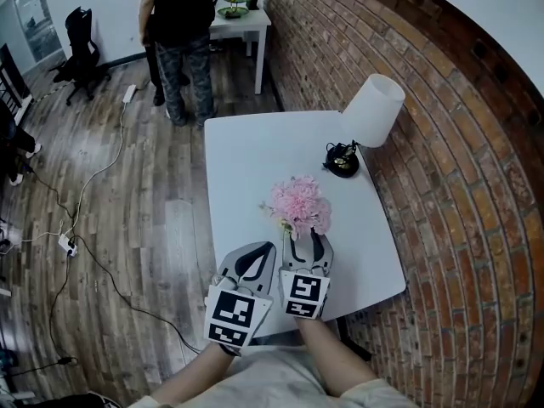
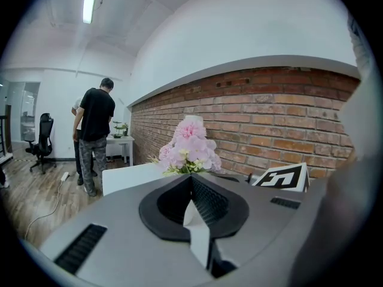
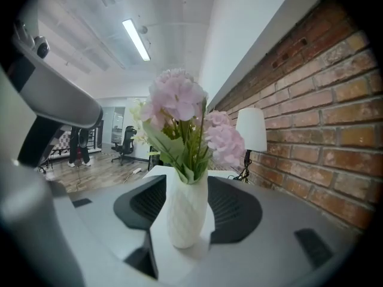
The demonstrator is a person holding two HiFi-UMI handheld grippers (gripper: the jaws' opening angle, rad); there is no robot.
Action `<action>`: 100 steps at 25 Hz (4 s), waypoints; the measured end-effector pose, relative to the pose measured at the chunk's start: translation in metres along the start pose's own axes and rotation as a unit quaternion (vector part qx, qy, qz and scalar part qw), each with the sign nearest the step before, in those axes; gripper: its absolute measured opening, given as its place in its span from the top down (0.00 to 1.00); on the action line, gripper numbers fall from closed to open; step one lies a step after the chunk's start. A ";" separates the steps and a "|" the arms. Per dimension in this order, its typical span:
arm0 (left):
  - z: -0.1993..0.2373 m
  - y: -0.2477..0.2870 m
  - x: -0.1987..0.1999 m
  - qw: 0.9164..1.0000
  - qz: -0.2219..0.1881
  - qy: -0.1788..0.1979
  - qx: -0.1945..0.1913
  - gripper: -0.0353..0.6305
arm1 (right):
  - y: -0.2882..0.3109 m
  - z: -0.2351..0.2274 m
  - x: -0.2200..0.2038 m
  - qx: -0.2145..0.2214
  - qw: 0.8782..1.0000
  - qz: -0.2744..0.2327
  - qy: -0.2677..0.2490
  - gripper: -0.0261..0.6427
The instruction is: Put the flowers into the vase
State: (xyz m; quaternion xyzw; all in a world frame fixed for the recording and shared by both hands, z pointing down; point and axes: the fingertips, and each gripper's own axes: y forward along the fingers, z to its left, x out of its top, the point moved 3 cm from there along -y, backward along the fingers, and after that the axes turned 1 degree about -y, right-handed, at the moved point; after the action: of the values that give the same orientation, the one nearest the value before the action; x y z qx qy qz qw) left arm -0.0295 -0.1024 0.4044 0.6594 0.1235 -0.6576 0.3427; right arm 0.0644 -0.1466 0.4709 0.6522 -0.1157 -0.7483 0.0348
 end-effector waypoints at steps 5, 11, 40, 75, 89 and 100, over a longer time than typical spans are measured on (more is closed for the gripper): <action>-0.001 -0.001 0.001 1.000 -0.002 0.000 -0.001 0.93 | -0.009 0.003 0.000 0.004 1.000 -0.003 0.003 0.66; -0.002 -0.004 0.001 1.000 -0.005 0.001 -0.003 0.93 | -0.024 0.005 0.003 0.003 1.000 -0.013 0.010 0.66; -0.025 -0.048 0.025 0.997 -0.068 0.038 -0.028 0.93 | -0.115 0.014 0.078 -0.020 0.995 -0.101 0.016 0.94; -0.101 -0.110 0.031 0.994 -0.096 0.041 0.027 0.94 | -0.214 0.012 0.096 0.068 0.990 -0.125 0.011 0.95; -0.111 -0.115 0.034 0.993 -0.108 0.043 0.008 0.93 | -0.227 0.013 0.097 0.053 0.990 -0.127 0.006 0.95; -0.116 -0.113 0.036 0.993 -0.110 0.043 0.006 0.93 | -0.229 0.009 0.095 0.056 0.990 -0.127 0.000 0.95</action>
State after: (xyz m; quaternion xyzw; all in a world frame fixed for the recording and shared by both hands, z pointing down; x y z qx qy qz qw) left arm -0.0042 0.0421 0.3254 0.6714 0.2057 -0.6635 0.2582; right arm 0.0643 0.0571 0.3297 0.6628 -0.0733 -0.7388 -0.0974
